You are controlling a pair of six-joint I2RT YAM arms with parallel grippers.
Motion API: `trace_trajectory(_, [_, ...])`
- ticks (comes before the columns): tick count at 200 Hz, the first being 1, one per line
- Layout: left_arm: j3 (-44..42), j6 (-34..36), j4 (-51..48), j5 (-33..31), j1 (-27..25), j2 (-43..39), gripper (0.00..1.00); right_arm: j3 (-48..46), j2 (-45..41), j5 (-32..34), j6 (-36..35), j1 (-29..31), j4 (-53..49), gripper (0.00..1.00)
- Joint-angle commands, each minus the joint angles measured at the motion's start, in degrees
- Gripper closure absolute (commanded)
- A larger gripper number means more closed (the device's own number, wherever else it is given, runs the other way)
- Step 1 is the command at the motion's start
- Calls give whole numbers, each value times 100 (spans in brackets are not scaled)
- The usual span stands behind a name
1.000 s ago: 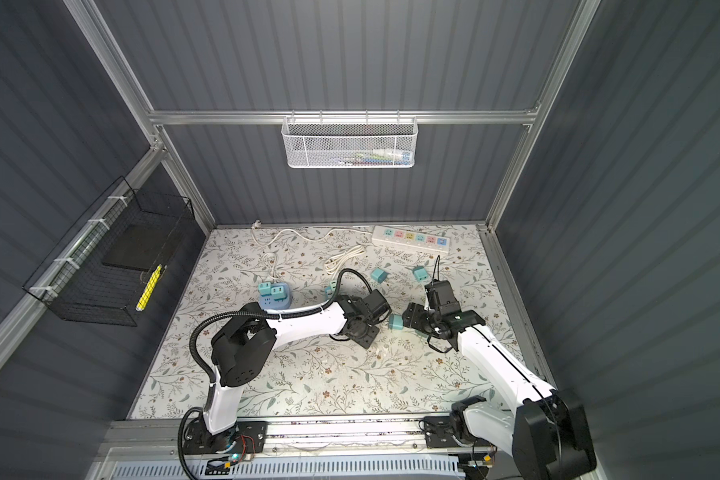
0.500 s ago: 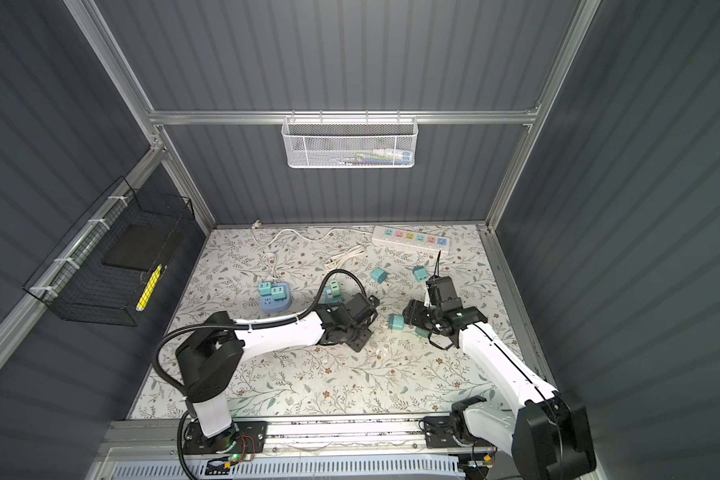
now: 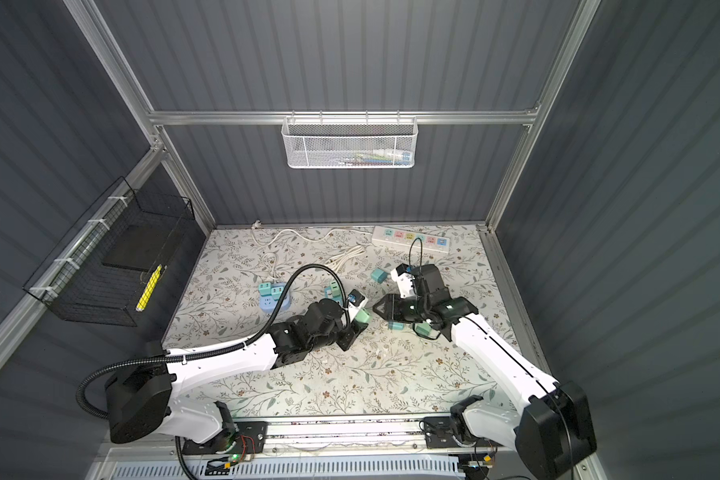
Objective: Insert the plug
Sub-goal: 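Lift the adapter toward the right gripper while the right gripper grasps it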
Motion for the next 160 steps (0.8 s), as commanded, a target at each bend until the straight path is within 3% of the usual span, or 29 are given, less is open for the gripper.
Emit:
trace_trajectory(1, [-105, 181, 263, -8, -22, -184, 77, 193, 218, -327, -97, 262, 271, 51])
trace_trajectory(38, [-188, 182, 285, 6, -21, -360, 78, 328, 516, -357, -82, 400, 337, 54])
trace_trajectory(83, [-239, 192, 303, -19, -17, -450, 76, 379, 664, -547, -68, 463, 393, 73])
trace_trajectory(93, [-219, 190, 255, -18, -13, -435, 69, 376, 640, -497, -58, 465, 407, 75])
trace_trajectory(101, [-209, 146, 230, -78, -13, -438, 52, 363, 616, -453, -46, 461, 435, 77])
trace_trajectory(121, [-337, 12, 293, -387, -13, -641, 26, 340, 553, -201, -19, 464, 531, 79])
trace_trajectory(143, [-621, -217, 337, -936, 44, -1176, 14, 313, 543, 269, -20, 498, 691, 81])
trace_trajectory(160, [-921, -635, 265, -1929, 92, -1667, 9, 296, 630, 756, -53, 605, 973, 82])
